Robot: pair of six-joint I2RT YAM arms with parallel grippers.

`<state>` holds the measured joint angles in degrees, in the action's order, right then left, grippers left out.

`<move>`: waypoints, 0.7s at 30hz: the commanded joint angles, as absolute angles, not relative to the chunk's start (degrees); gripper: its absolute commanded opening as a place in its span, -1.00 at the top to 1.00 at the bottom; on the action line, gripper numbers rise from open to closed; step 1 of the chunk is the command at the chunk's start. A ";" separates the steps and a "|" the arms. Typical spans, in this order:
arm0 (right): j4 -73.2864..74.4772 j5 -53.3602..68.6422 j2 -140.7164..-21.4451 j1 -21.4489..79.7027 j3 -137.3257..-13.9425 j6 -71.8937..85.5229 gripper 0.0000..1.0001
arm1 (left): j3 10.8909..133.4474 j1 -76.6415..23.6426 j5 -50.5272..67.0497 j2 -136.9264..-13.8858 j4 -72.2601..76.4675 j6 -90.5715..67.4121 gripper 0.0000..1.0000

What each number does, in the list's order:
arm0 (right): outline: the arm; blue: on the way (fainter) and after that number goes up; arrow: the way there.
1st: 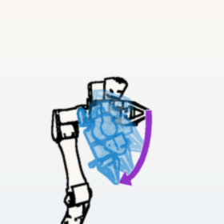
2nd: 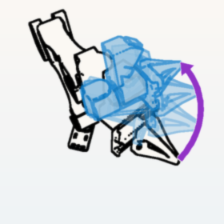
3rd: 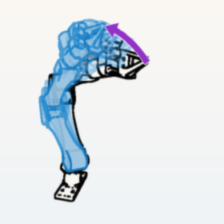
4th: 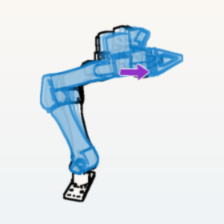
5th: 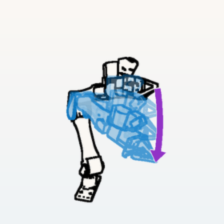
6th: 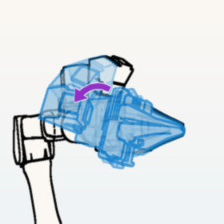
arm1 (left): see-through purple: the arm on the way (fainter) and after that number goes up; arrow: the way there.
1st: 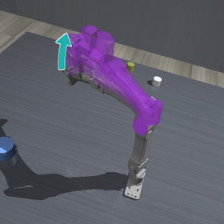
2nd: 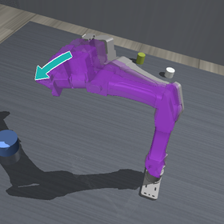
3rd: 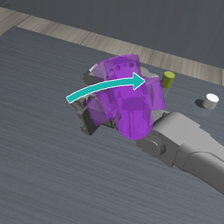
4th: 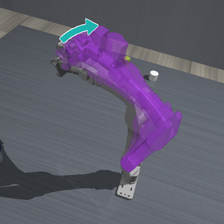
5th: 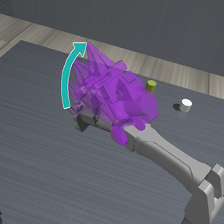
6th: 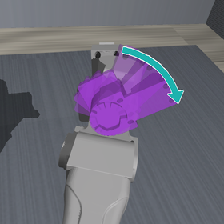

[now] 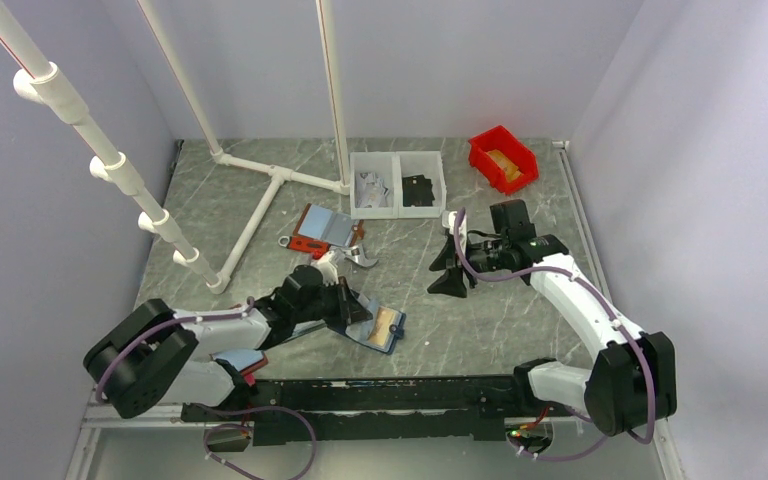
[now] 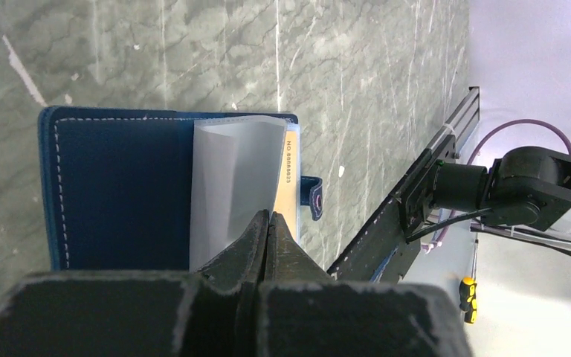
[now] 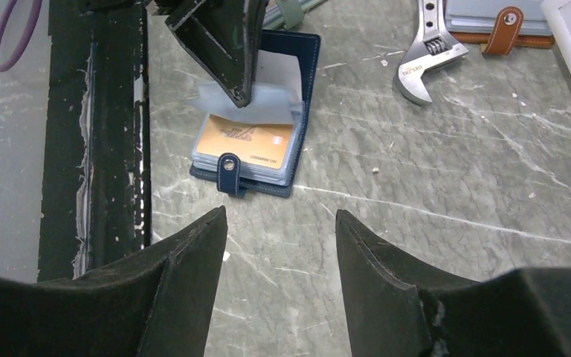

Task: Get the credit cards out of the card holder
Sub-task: Remove the credit card from the card holder.

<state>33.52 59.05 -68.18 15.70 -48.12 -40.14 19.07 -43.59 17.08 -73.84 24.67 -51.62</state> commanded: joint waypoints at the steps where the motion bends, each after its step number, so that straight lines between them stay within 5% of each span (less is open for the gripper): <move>1: 34.09 60.02 -68.68 16.55 -47.86 -43.05 -0.15 | 22.80 -43.88 18.68 -77.29 30.02 -51.40 1.00; 21: 31.71 53.24 -72.08 26.39 -45.33 -47.73 -0.10 | 25.75 -46.14 14.32 -91.09 46.88 -61.14 1.00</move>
<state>34.06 54.35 -72.40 24.56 -46.52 -44.58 24.12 -45.80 15.77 -88.36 37.85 -57.80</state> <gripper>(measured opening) 0.561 0.009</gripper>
